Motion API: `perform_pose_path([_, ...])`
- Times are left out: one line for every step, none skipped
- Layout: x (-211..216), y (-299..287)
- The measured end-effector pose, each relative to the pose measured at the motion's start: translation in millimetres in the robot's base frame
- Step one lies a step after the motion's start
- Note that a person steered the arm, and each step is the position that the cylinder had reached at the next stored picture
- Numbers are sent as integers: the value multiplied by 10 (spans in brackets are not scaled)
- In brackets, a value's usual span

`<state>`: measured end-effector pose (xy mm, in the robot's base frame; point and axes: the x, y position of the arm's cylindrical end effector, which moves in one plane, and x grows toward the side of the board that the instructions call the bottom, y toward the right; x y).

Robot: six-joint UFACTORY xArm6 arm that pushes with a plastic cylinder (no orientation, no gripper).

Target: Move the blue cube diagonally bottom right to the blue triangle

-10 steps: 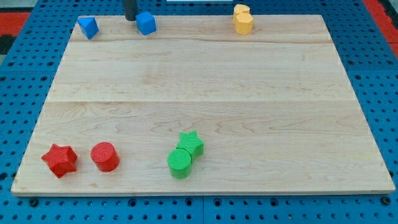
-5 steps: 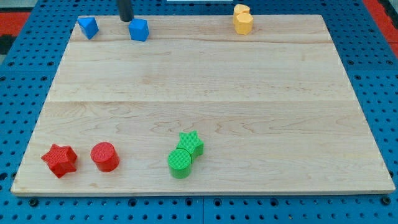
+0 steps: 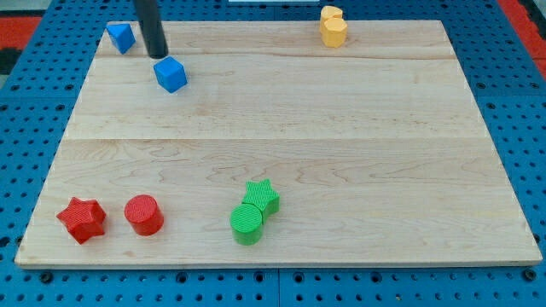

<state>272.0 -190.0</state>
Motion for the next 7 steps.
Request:
perform_pose_path([-466, 696])
perform_pose_path([42, 678])
perform_pose_path([535, 586])
perform_pose_path([780, 263])
perform_pose_path([362, 363])
perform_pose_path([384, -166])
perform_pose_path([787, -23])
